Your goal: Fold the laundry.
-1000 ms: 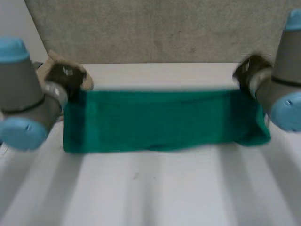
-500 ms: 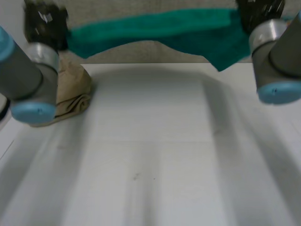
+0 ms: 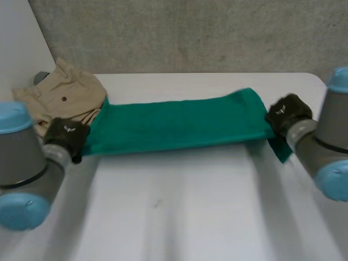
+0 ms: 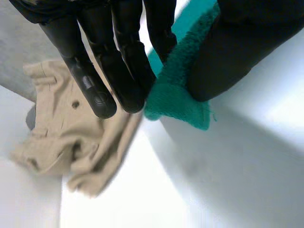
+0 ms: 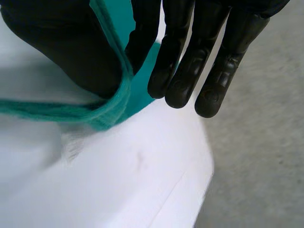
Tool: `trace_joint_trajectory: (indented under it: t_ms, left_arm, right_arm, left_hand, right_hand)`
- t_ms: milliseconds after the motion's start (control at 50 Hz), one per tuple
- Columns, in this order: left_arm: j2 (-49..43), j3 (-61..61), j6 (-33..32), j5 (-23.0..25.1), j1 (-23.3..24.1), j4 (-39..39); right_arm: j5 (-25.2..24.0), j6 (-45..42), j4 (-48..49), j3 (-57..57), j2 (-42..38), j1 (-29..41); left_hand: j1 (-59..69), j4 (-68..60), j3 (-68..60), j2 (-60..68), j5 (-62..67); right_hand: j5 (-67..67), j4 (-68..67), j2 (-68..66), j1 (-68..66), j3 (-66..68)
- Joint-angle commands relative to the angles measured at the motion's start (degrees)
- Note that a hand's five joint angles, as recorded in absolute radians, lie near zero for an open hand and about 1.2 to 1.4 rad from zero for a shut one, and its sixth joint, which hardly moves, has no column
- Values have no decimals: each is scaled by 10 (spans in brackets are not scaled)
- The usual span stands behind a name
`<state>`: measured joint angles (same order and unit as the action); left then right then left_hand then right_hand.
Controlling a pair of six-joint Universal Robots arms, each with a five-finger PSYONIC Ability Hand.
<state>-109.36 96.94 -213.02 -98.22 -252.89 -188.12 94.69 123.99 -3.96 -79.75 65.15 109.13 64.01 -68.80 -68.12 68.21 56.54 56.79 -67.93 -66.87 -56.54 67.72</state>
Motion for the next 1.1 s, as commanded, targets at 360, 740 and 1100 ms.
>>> trace_joint_trajectory:
  t_ms: [360, 740, 1100]
  left_arm:
    - [52, 79, -142, 21, -12, 70]
    - [60, 87, -115, 19, 22, 71]
    - [100, 121, -115, 19, 21, 72]
  right_arm:
    - [-15, 17, -132, -82, 42, -88]
    - [-141, 114, -236, -97, 42, -141]
    - [-143, 126, -218, -117, 42, -171]
  left_hand:
    - [160, -112, -119, 118, 135]
    - [160, -112, -119, 118, 135]
    - [160, -112, -119, 118, 135]
  right_hand:
    - [-50, 61, 50, -53, -59]
    - [-157, 168, 157, 54, -166]
    - [132, -121, -131, -235, 123]
